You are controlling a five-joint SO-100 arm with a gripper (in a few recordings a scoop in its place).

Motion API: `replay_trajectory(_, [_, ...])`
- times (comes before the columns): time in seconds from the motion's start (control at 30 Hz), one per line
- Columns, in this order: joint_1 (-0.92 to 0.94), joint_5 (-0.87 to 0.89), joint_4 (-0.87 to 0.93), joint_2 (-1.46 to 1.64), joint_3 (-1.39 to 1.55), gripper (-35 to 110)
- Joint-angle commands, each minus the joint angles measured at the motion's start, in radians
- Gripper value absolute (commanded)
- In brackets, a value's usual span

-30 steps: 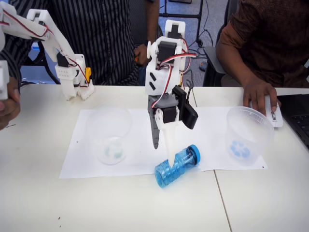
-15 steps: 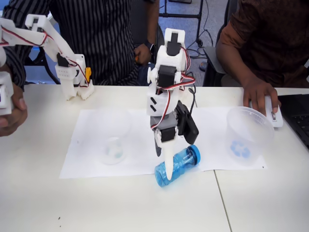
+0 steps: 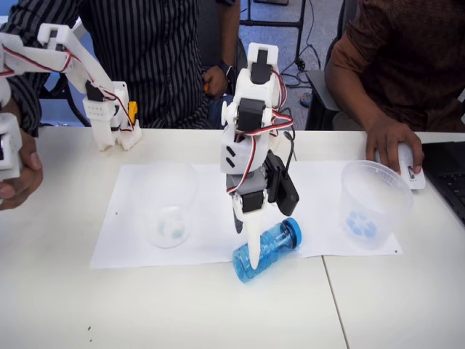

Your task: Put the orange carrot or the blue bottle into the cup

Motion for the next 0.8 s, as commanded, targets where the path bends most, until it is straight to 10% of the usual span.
replay_trajectory(0.0, [0.012,-0.008,0.009,0.066,-0.08,44])
replay_trajectory(0.77, [-0.028,-0.017,-0.014,0.049,-0.08,49])
